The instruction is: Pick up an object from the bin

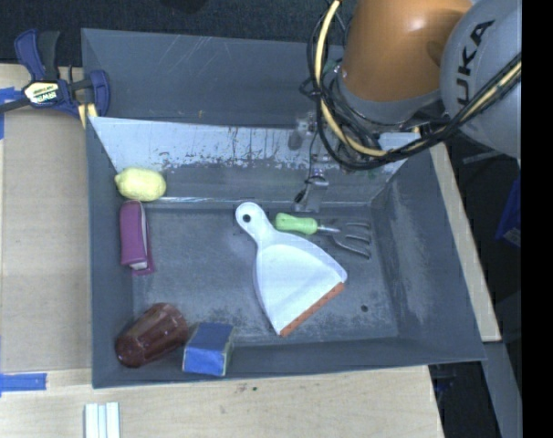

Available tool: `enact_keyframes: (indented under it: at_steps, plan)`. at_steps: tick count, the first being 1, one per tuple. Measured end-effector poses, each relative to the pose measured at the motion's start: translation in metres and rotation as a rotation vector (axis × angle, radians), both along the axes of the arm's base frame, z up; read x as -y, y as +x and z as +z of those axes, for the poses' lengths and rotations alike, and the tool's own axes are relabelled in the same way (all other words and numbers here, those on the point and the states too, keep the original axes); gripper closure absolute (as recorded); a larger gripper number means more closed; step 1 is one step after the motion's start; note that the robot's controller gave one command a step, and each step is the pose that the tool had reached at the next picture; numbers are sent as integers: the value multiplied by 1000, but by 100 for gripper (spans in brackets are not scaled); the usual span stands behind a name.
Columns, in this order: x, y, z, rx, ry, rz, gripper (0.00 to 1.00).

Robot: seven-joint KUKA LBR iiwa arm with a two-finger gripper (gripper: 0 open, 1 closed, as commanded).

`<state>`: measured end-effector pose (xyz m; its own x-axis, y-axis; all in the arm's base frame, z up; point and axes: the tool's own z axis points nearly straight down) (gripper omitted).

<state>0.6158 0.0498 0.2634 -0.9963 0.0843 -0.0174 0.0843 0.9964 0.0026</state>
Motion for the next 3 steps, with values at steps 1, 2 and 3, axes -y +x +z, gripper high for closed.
enact_keyframes:
  at_steps: [1, 2, 3]
  plan:
    - [6, -6, -103, 1, 0, -54, 0]
    - [9, -3, -81, 13, 4, -122, 0]
    - [17, 1, -140, -3, 4, -253, 0]
